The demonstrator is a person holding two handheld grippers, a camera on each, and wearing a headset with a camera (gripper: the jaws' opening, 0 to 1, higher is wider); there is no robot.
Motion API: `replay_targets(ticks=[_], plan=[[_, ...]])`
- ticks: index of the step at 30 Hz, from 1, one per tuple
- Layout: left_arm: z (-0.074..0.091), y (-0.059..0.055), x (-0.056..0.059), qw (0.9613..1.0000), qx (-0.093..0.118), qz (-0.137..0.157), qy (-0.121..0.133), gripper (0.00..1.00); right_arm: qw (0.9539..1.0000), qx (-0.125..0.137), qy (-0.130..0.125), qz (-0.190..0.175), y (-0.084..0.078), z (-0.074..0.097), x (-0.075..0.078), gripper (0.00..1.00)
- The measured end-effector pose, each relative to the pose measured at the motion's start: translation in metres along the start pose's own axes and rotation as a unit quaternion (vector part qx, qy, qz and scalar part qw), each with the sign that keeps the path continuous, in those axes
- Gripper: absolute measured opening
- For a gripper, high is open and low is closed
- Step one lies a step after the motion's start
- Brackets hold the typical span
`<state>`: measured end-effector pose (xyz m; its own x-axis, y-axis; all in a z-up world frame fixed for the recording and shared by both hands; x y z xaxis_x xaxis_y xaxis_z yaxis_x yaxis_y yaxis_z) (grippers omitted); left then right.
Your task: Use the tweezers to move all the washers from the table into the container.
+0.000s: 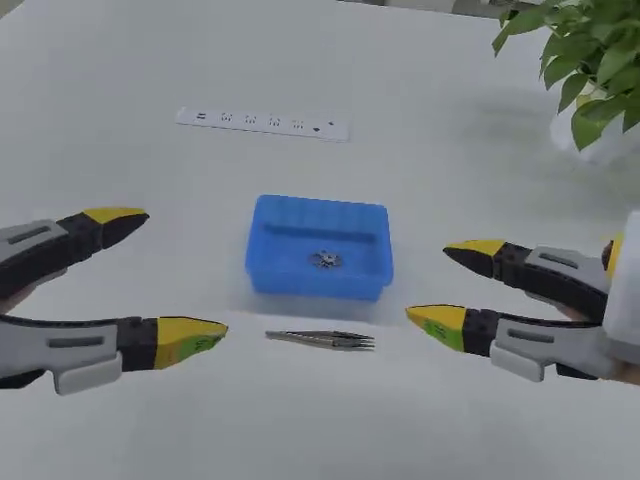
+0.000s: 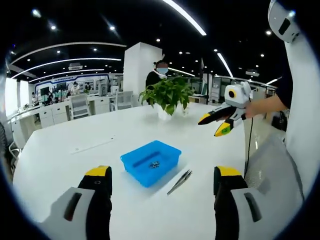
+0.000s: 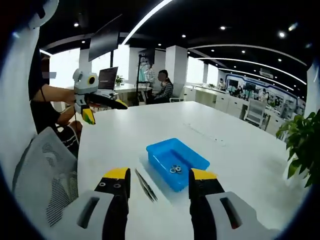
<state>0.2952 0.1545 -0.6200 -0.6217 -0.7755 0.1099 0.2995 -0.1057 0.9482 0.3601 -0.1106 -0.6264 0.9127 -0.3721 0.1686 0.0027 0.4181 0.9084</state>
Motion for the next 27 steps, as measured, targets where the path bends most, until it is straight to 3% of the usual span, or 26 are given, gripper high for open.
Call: replay_targets(ticks=[6, 8, 10, 13, 18, 22, 27], plan=[[0.010, 0.011, 0.015, 0.9993, -0.012, -0.033, -0.011, 0.99, 0.9996, 0.018, -0.021, 0.004, 0.013, 0.019, -0.011, 0.59], [0.014, 0.013, 0.020, 0.9982, -0.022, -0.053, -0.015, 0.99, 0.9995, 0.010, -0.019, 0.023, 0.015, 0.024, -0.018, 0.66], [0.017, 0.015, 0.022, 0.9974, -0.025, -0.066, -0.009, 1.00, 0.9980, -0.014, -0.023, 0.058, 0.013, 0.029, -0.023, 0.70], [0.022, 0.020, 0.024, 0.9975, -0.015, -0.069, 0.000, 1.00, 0.9961, -0.030, -0.020, 0.081, 0.013, 0.033, -0.031, 0.83], [0.028, 0.026, 0.030, 0.9982, 0.005, -0.058, 0.011, 1.00, 0.9943, -0.038, -0.039, 0.091, 0.016, 0.037, -0.035, 0.89], [0.031, 0.021, 0.035, 0.9975, -0.010, -0.068, 0.017, 1.00, 0.9943, -0.034, -0.050, 0.088, 0.020, 0.042, -0.037, 0.96], [0.036, 0.019, 0.043, 0.9974, -0.013, -0.069, 0.015, 1.00, 0.9945, -0.030, -0.054, 0.084, 0.022, 0.048, -0.041, 1.00]])
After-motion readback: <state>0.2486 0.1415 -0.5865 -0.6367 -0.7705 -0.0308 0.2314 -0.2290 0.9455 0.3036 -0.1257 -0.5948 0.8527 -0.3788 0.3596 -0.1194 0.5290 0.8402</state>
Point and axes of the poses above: the centre of the closed fingertips' face, and the gripper's own axes: z roughly backward along the fingers, x roughly to its right, y roughly out of its top, the point moved 5 cm from there along z, roughly backward along the fingers, and after that the axes turned 6 degrees about z, right-handed, at the moved point
